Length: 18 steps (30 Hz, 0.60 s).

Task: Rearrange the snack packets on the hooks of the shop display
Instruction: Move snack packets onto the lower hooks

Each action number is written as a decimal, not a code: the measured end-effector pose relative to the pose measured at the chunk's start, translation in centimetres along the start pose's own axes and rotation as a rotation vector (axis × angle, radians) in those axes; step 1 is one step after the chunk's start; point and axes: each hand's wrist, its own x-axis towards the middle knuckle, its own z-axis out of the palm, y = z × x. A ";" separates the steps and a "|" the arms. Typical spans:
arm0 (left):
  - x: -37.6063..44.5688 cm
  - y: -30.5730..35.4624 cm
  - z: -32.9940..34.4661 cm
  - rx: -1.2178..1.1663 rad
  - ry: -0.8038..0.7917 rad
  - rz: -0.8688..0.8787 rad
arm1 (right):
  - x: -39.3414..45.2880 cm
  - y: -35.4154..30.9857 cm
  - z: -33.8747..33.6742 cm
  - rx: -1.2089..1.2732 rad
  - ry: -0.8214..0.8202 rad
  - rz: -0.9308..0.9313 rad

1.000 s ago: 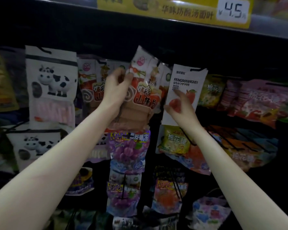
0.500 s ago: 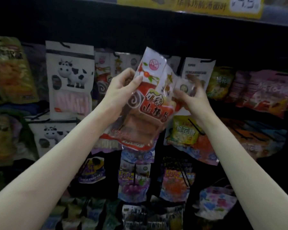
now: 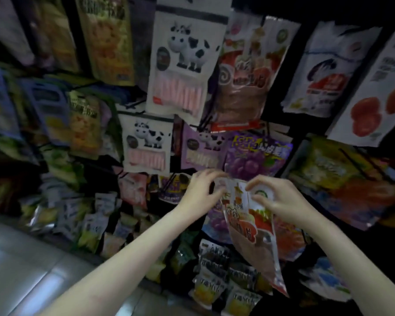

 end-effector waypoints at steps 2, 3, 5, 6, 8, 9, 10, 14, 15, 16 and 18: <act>-0.7 -0.5 1.0 0.067 -0.069 0.019 | 0.0 0.6 0.9 0.019 -0.057 0.018; -0.9 -1.0 1.4 0.083 -0.090 0.022 | 0.1 0.7 1.2 0.023 -0.081 0.019; -1.0 -1.9 2.1 0.129 -0.107 0.060 | 0.6 0.9 1.8 0.032 -0.120 0.014; -0.9 -2.4 2.3 0.174 -0.099 0.081 | 0.9 0.9 2.1 0.043 -0.130 0.013; -0.3 -2.9 2.0 0.280 -0.086 0.055 | 1.4 1.0 2.4 0.088 -0.135 0.022; 0.2 -3.0 1.6 0.304 -0.102 0.011 | 1.6 1.2 2.6 0.118 -0.133 0.025; 0.7 -3.2 1.1 0.285 -0.134 -0.037 | 1.7 1.3 2.6 0.143 -0.125 0.032; 2.7 -2.9 -0.6 0.045 -0.226 -0.101 | 2.2 2.3 1.6 0.194 -0.072 0.054; 3.1 -2.5 -0.6 0.010 -0.235 -0.103 | 2.4 2.5 1.2 0.186 -0.067 0.056; 3.4 -2.1 -0.4 -0.013 -0.241 -0.110 | 2.5 2.6 0.9 0.171 -0.071 0.058; 3.7 -1.4 0.2 -0.035 -0.268 -0.113 | 2.3 3.1 0.3 0.144 -0.094 0.065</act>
